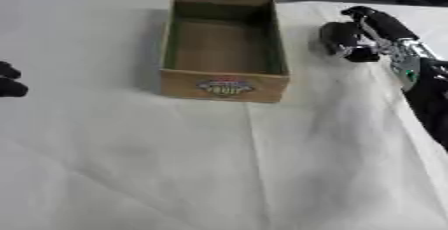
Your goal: Pick up objects on the table and place them in the box.
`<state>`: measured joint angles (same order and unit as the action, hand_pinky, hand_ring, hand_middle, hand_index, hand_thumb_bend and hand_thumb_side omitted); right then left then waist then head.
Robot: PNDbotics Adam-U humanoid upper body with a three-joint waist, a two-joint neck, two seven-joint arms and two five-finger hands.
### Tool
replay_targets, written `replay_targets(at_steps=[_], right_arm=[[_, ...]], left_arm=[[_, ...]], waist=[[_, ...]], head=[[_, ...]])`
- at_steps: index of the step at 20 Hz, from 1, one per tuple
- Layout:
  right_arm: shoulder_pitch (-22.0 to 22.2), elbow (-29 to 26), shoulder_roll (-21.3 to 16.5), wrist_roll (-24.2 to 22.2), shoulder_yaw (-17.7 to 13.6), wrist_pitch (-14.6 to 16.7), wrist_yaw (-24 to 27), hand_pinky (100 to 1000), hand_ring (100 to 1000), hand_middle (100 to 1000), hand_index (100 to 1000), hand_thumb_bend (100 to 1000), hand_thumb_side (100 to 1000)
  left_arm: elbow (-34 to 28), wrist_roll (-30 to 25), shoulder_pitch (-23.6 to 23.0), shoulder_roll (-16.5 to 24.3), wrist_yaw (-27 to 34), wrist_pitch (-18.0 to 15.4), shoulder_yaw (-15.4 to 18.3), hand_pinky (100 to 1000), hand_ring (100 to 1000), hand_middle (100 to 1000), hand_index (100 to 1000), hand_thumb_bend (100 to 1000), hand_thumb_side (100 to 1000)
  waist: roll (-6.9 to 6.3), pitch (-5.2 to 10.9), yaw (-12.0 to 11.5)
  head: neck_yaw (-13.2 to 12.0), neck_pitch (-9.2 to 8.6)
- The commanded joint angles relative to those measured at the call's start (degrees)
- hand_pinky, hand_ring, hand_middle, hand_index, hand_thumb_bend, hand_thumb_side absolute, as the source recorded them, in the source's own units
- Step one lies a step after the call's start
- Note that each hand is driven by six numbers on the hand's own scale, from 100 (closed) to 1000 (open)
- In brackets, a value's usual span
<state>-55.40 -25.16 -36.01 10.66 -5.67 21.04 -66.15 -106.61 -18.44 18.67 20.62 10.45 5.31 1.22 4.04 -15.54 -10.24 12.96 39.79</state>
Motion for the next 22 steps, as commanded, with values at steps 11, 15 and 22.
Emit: replay_targets(at_steps=[11,15,22], right_arm=[[0.3,2.1,-2.9,-1.4,-0.1,-4.3,-1.8,838,885,861,910,100,387],[0.4,2.3,-2.9,-3.2,-0.1,-4.1,-1.5,738,780,774,850,100,381],[0.4,1.2,-3.0,-2.6,-0.2,-3.2,-1.3,555,469,563,686,100,298]], left_arm=[[-1.5,-0.6,0.5,0.4,-0.5,-0.1,0.2,729,629,631,714,100,873],[-1.5,-0.7,0.4,0.4,-0.5,-0.1,0.2,728,628,632,714,100,874],[-1.6,-0.7,0.5,0.4,-0.4,-0.1,0.2,728,628,633,714,100,872]], waist=[[-0.27,0.52,0.0],[-0.26,0.5,0.2],[-0.2,0.57,0.2]], head=[[0.4,0.67],[0.4,0.73],[0.4,0.65]])
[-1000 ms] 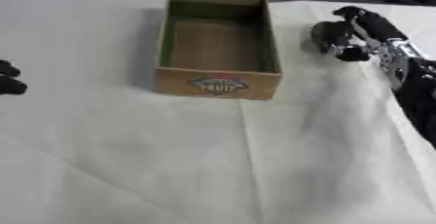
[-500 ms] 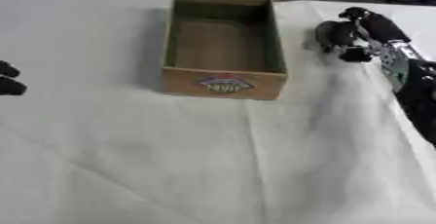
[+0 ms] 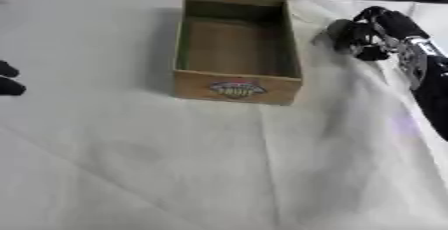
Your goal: Pick up objects on the table and place them in the box.
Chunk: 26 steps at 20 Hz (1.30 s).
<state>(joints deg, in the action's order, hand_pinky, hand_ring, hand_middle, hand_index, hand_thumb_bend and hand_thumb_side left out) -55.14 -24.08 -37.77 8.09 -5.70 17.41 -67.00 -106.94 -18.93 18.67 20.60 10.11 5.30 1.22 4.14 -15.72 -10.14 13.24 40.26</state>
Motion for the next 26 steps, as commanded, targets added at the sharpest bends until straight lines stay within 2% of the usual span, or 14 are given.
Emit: replay_targets(at_steps=[1,4,10,13,16,20,26], right_arm=[[0.2,0.1,-1.2,0.2,-0.1,0.7,-0.5,515,413,517,636,100,281],[0.2,-0.2,-1.2,1.5,-0.2,1.5,-0.4,441,313,439,540,100,255],[0.1,-1.0,-1.1,5.3,-0.4,2.5,0.4,257,102,205,297,100,214],[0.1,-1.6,-1.0,8.2,-0.5,3.2,1.2,184,100,116,192,100,204],[0.0,-2.2,-1.0,10.8,-0.4,4.1,1.8,139,100,100,150,100,199],[-0.2,-3.1,-0.9,12.6,-0.4,5.2,2.7,125,100,100,137,100,190],[-0.8,-6.0,-0.9,12.9,-0.4,6.7,4.5,122,100,100,136,100,185]], left_arm=[[-1.3,-0.2,0.5,0.4,0.0,-0.1,0.2,728,628,633,714,100,871],[-1.3,-0.1,0.5,0.5,0.0,-0.1,0.3,728,628,633,714,100,870],[-1.3,-0.2,0.5,0.5,0.2,-0.1,0.3,728,629,634,715,100,869],[-1.3,-0.1,0.5,0.5,0.2,-0.1,0.3,728,629,635,715,100,868],[-1.3,-0.1,0.5,0.5,0.3,-0.1,0.3,728,629,636,715,100,868],[-1.4,-0.1,0.5,0.5,0.3,0.0,0.4,728,630,636,715,100,866],[-1.4,0.0,0.5,0.6,0.4,0.0,0.5,727,633,637,715,100,865]], waist=[[-0.3,0.78,0.1],[-0.3,0.86,0.2],[-0.26,1.06,0.3],[-0.24,1.15,0.3],[-0.18,1.23,0.3],[-0.1,1.31,0.4],[0.1,1.52,0.6]], head=[[0.2,0.17],[0.2,0.15],[0.3,0.05],[0.3,0.04],[0.3,0.02],[0.3,-0.04],[0.3,-0.05]])
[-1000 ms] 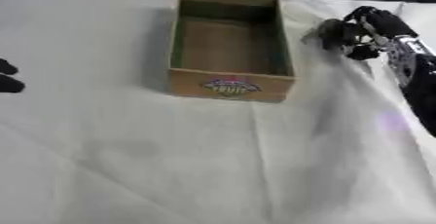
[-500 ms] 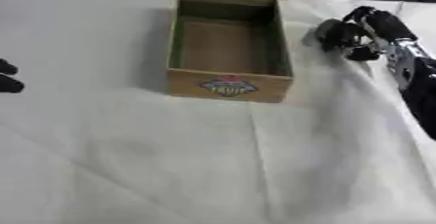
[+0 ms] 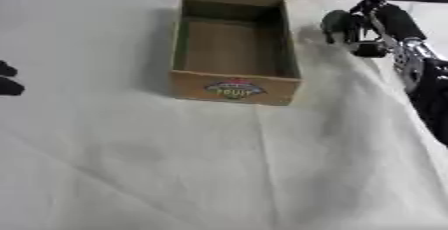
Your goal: Pick up objects on the table and place them in the box.
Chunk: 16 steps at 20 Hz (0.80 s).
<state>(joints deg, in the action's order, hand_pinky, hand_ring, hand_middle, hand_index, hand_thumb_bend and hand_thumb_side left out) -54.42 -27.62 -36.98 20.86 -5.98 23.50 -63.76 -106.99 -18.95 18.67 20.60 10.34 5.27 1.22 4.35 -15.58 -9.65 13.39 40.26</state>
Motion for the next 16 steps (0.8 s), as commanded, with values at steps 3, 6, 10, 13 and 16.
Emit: replay_targets(at_steps=[3,6,10,13,16], right_arm=[[-1.9,-4.5,-1.6,-0.6,0.0,1.8,2.2,120,100,100,136,100,177],[-2.5,-7.0,-1.4,-1.8,0.3,3.2,3.3,119,100,100,136,100,168],[-3.5,-10.5,-0.5,-4.0,1.0,5.2,5.1,119,100,100,137,100,169],[-4.2,-12.5,0.5,-6.0,1.8,6.7,6.7,119,100,100,137,100,174],[-4.8,-14.9,1.7,-7.8,3.0,8.3,7.9,118,100,100,138,100,168]], left_arm=[[-1.3,0.1,0.5,0.7,0.3,0.1,0.5,727,633,638,714,100,864],[-1.3,0.1,0.4,0.7,0.4,0.1,0.5,727,634,638,715,100,862],[-1.2,0.1,0.4,0.8,0.6,0.1,0.5,727,635,639,714,100,860],[-1.2,0.1,0.4,0.9,0.7,0.2,0.5,726,635,639,714,100,859],[-1.2,0.1,0.4,0.8,0.8,0.1,0.4,726,636,640,714,100,858]], waist=[[-0.02,1.61,0.2],[0.08,1.93,0.3],[0.14,2.33,0.5],[0.13,2.58,0.5],[0.05,2.75,0.5]], head=[[0.0,-0.14],[0.0,-0.16],[0.1,-0.21],[0.2,-0.33],[0.3,-0.43]])
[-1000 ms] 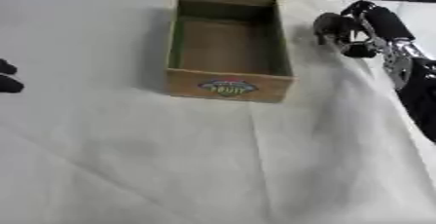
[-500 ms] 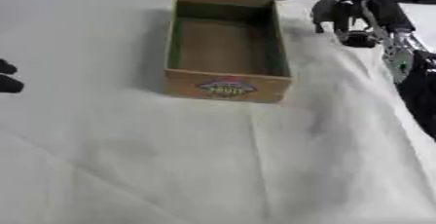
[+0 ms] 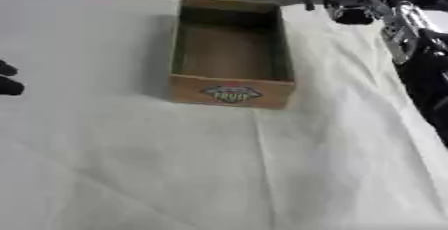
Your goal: Pick up objects on the table and place them in the box.
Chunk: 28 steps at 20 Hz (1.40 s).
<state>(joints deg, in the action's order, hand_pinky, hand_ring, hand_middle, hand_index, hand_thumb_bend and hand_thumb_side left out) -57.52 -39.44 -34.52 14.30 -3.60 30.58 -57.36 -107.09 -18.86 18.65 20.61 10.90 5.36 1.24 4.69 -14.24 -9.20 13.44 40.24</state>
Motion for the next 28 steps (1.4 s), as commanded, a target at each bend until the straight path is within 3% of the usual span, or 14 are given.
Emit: replay_targets(at_steps=[1,11,14,15,16,21,23,28], right_arm=[[-1.9,-4.0,-0.2,-1.8,1.1,1.9,1.8,118,100,100,138,100,167],[-2.5,-9.6,5.1,-6.2,6.4,7.9,0.7,125,100,100,148,100,176],[-2.4,-9.5,6.6,-7.3,7.4,9.3,-0.6,136,100,100,159,100,157],[-2.3,-9.2,7.1,-7.7,7.7,9.7,-1.2,137,100,100,161,100,198],[-2.2,-8.8,7.6,-8.1,7.9,10.0,-1.8,142,100,100,165,100,165],[-1.7,-6.1,9.1,-9.8,8.1,11.0,-5.4,188,100,125,196,100,208],[-1.6,-5.3,9.3,-10.7,8.1,11.7,-6.3,260,114,184,266,100,217],[-1.2,-3.7,9.3,-18.8,9.0,16.4,-7.6,474,338,381,512,100,259]], left_arm=[[-1.1,0.0,0.4,0.8,0.2,0.0,0.4,726,636,640,714,100,858],[-1.0,-0.4,0.5,0.6,0.3,0.1,0.2,725,638,641,715,100,859],[-1.0,-0.5,0.5,0.5,0.3,0.1,0.2,725,638,642,715,100,861],[-1.0,-0.5,0.6,0.4,0.3,0.1,0.2,725,639,642,715,100,861],[-1.0,-0.6,0.6,0.4,0.3,0.1,0.1,725,639,642,715,100,861],[-1.1,-0.7,0.6,0.3,0.3,0.1,0.1,725,639,642,715,100,862],[-1.1,-0.7,0.6,0.2,0.3,0.1,0.1,724,639,642,715,100,862],[-1.1,-0.9,0.6,0.2,0.2,0.1,0.1,724,640,643,715,100,862]], waist=[[-0.32,1.45,0.0],[-0.56,1.54,-0.3],[-0.58,1.51,-0.4],[-0.6,1.5,-0.5],[-0.61,1.49,-0.5],[-0.72,1.45,-0.8],[-0.72,1.41,-0.8],[-0.64,1.35,-0.7]], head=[[0.3,-0.43],[1.0,-0.69],[1.2,-0.79],[1.3,-0.84],[1.4,-0.88],[1.7,-0.99],[1.7,-1.01],[1.8,-1.05]])
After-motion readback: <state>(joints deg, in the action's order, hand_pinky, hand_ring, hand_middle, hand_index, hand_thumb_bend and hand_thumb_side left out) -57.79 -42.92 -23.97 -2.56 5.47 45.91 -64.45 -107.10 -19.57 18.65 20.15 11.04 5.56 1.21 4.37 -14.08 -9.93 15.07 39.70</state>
